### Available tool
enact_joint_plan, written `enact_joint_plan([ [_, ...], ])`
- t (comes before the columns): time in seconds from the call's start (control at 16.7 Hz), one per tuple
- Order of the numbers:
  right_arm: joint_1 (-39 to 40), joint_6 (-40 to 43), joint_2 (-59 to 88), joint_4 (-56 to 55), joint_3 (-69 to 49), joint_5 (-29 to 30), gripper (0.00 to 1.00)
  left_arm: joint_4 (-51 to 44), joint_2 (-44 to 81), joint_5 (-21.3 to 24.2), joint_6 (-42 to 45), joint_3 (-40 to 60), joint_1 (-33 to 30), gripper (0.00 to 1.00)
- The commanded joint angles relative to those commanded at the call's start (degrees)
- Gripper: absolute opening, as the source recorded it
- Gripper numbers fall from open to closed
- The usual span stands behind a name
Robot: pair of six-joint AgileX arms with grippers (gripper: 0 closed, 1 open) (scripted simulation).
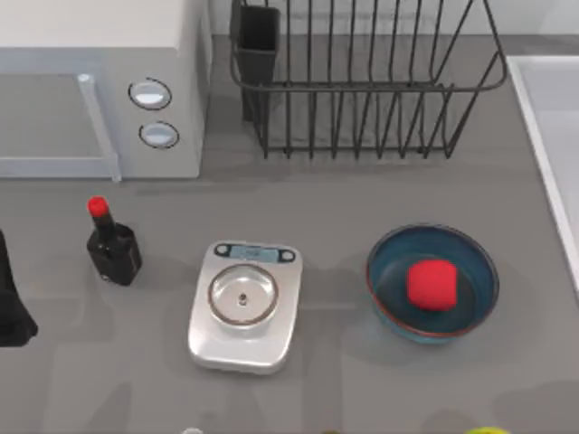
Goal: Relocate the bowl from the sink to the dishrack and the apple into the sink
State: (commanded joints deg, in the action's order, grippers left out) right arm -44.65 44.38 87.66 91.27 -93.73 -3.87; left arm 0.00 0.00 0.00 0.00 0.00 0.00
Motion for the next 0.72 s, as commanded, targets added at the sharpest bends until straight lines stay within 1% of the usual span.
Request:
enact_joint_plan([
  [0.12,2.86,-1.7,1.0,-2.2,-0.87,1.54,0.0,0.0,0.0,0.0,0.0,0.0,0.0,1.0],
  [0.3,11.13,-6.52,2.9,-8.8,-2.32,5.95,0.0,0.0,0.0,0.0,0.0,0.0,0.0,1.0],
  [0.42,19.12,-10.82,3.97,-15.31,-2.99,9.82,0.0,0.0,0.0,0.0,0.0,0.0,0.0,1.0],
  [0.72,42.58,-21.51,6.13,-32.64,-4.3,19.85,0.0,0.0,0.0,0.0,0.0,0.0,0.0,1.0],
])
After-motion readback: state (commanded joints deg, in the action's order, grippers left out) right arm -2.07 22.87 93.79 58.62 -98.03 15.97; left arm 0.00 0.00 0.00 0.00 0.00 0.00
